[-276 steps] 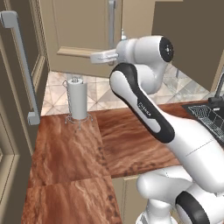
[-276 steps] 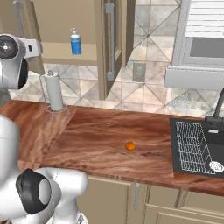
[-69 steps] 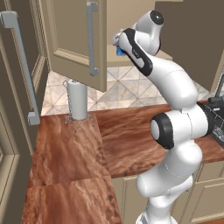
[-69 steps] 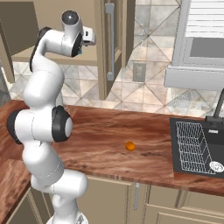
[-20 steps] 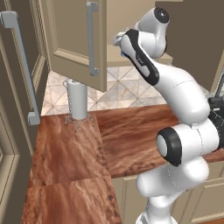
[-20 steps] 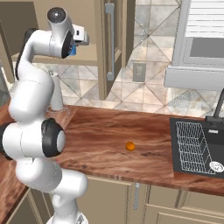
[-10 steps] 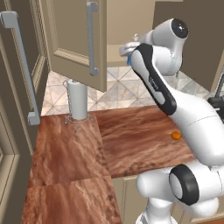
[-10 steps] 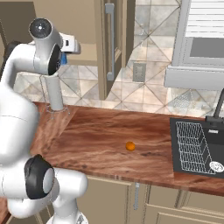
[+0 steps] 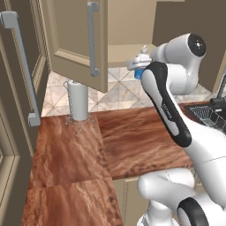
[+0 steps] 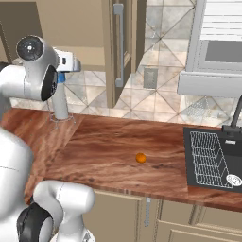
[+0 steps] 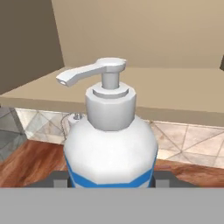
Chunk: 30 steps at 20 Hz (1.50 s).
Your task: Open the cabinet. Pick the soap dispenser and place it next to the sink. Then close the cabinet.
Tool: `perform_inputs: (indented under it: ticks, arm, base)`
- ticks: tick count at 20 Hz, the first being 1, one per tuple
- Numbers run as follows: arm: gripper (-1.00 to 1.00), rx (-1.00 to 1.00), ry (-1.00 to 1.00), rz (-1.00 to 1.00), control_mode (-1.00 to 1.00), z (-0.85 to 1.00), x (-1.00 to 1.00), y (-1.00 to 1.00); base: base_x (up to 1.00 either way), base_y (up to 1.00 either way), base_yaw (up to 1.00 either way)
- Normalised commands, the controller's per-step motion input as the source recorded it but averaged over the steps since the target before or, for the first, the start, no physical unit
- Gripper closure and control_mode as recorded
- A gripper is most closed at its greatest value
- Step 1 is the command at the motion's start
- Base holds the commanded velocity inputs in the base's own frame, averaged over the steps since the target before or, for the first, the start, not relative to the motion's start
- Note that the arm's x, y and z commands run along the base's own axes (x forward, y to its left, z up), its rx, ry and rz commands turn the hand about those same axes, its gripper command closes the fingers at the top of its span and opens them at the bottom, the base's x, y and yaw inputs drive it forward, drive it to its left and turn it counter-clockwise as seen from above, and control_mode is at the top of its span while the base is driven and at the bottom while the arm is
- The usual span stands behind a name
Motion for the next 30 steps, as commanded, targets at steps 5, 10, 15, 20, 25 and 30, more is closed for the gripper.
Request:
perform_inputs:
  ticks: [5,10,15,20,25,30]
  arm:
    - [1.00,0.00,0.03,0.00,-1.00,-0.41,-0.32,-0.29]
    - [1.00,-0.02,0.04,0.00,-1.00,-0.37,-0.25,-0.32]
    - [1.00,0.00,0.01,0.00,-1.00,-0.13,-0.59,-0.04]
    - [1.00,0.00,0.00,0.00,-1.00,0.00,-1.00,0.00]
    - [1.00,0.00,0.00,0.00,-1.00,0.00,-0.91,-0.02]
    - [1.00,0.00,0.00,0.00,-1.00,-0.18,-0.85,-0.25]
  base:
    - [0.00,0.00,0.00]
    - [0.00,0.00,0.00]
    - [0.00,0.00,0.00]
    - [0.00,0.00,0.00]
    - [0.00,0.00,0.00]
    - [0.00,0.00,0.00]
